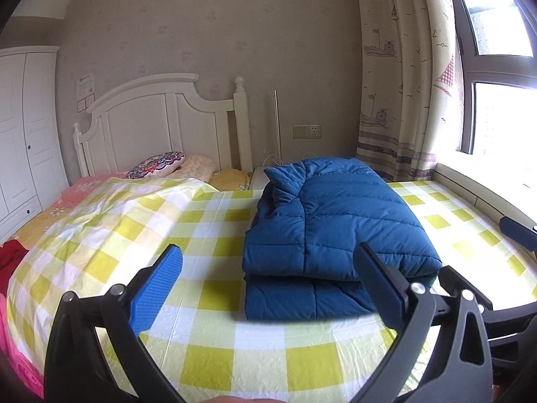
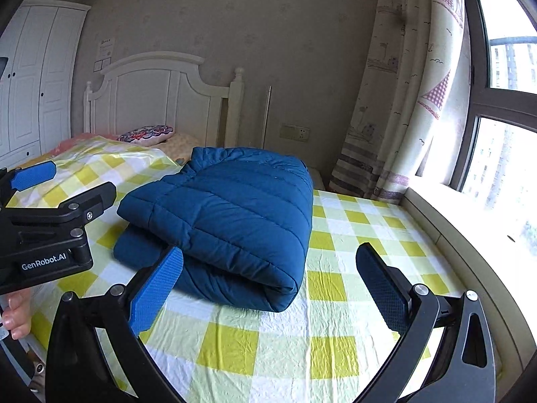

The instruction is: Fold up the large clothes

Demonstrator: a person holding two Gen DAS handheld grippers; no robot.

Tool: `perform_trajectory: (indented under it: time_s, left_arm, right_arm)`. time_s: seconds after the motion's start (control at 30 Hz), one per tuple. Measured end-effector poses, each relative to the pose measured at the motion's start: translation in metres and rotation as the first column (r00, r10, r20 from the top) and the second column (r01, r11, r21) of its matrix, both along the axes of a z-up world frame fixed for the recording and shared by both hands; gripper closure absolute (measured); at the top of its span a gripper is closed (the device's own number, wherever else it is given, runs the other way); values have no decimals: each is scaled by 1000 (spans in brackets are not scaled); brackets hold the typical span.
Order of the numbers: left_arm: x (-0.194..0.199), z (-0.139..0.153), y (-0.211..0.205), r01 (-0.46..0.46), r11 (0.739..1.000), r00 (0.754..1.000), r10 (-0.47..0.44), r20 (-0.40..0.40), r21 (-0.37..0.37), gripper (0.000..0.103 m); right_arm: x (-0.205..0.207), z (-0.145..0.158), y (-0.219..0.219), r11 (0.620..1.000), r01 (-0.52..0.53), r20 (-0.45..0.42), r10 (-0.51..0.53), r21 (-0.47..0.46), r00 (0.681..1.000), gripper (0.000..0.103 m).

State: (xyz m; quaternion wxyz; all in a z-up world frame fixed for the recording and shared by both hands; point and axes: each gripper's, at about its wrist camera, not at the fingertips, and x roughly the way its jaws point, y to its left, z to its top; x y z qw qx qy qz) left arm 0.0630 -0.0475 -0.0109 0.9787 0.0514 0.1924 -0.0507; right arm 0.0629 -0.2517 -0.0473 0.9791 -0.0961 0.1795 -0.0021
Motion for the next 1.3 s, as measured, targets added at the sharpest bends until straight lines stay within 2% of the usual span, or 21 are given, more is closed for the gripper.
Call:
perform_trajectory:
  time_s: [0.57, 1.3]
  left_arm:
    - [2, -5, 5, -4, 1000, 1000, 4, -27, 0, 2]
    - [0, -8, 5, -5, 1000, 1000, 5, -31, 5, 2]
  right_arm:
    - [1, -8, 3, 999, -3, -28, 4, 33, 1000, 4]
    - [-3, -9, 3, 999, 6, -11, -5, 47, 1000, 4]
